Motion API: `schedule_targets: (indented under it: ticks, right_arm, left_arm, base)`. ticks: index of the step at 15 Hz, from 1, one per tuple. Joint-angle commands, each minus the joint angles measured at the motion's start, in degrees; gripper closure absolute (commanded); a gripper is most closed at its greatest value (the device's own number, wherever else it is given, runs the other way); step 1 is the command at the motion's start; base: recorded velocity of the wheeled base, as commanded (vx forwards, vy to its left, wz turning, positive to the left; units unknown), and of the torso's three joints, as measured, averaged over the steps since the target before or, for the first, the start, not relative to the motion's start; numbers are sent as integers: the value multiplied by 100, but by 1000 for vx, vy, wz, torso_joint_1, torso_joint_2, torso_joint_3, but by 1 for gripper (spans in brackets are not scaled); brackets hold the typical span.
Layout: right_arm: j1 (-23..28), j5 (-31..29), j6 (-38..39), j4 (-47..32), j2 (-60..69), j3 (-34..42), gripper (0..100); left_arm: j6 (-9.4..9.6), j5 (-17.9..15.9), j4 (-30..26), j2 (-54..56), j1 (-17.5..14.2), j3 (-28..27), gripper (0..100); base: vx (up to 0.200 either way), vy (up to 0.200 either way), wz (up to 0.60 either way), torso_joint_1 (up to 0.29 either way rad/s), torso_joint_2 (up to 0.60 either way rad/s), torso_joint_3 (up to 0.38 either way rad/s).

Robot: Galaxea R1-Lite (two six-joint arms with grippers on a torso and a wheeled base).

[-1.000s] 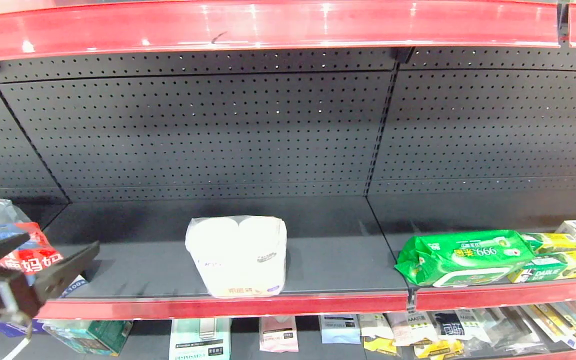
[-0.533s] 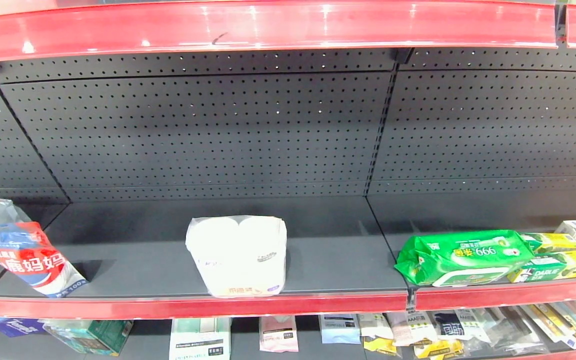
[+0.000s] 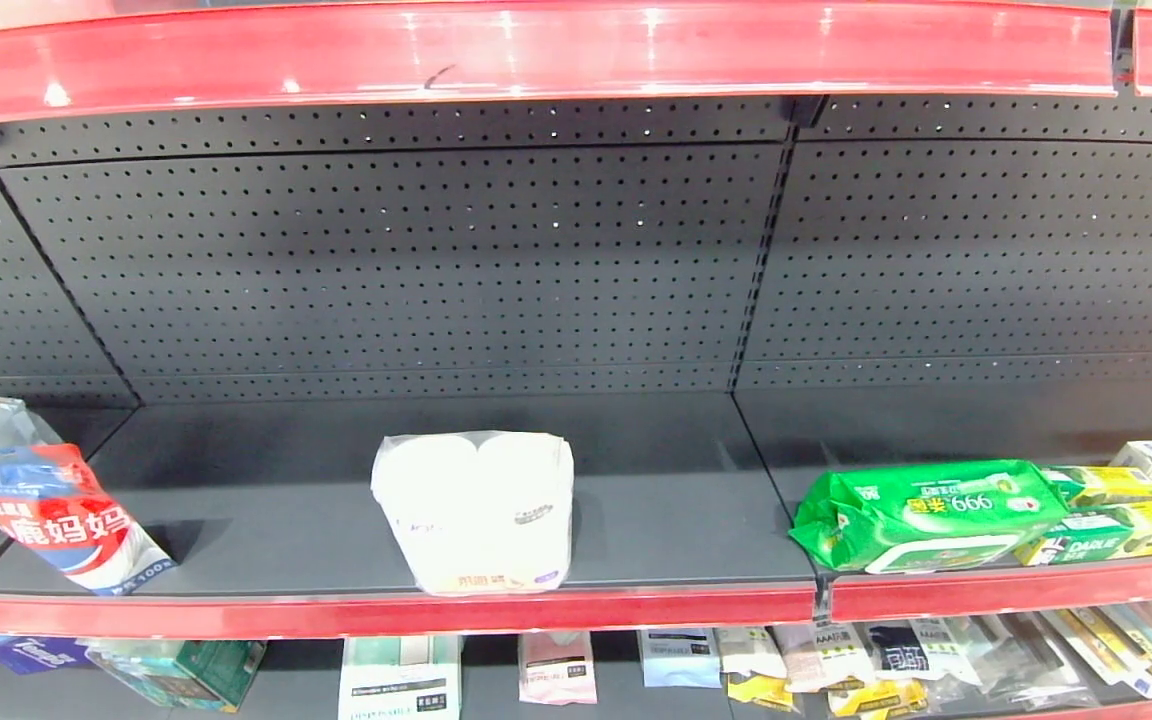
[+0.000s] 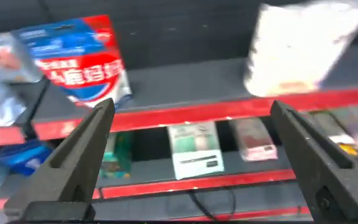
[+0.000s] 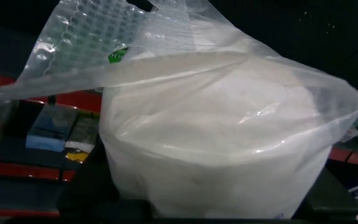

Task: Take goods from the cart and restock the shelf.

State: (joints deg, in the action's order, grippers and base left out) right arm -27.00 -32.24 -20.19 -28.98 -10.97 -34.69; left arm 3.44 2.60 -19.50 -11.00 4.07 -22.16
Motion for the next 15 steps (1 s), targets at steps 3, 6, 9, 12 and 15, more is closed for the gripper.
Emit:
schedule_targets:
  ticks: [3,6,9,12,15]
  right_arm:
    - [-60,-1,-3,-3,34,50,100]
    - [-51,-10,6,-3,42,50,100]
    - [-51,-36,15,-11,113,68,100]
    - [-60,-36,32,-11,122,68,100]
    - [-60,-28,59,-11,130,121,100]
  left_arm:
    - [-89,74,351,-272,-987,406,0]
    - [-10,66,535,581,-961,1206,0]
    - [-194,206,1590,555,-961,1627,0]
    - [-168,-58,2355,563,-961,2216,0]
    - [-388,-980,2241,555,-899,2199,0]
  base:
    - [0,0,0,0,0,0]
    - [0,0,0,0,0,0]
    - [0,0,0,0,0,0]
    - [0,0,0,0,0,0]
    - [0,0,0,0,0,0]
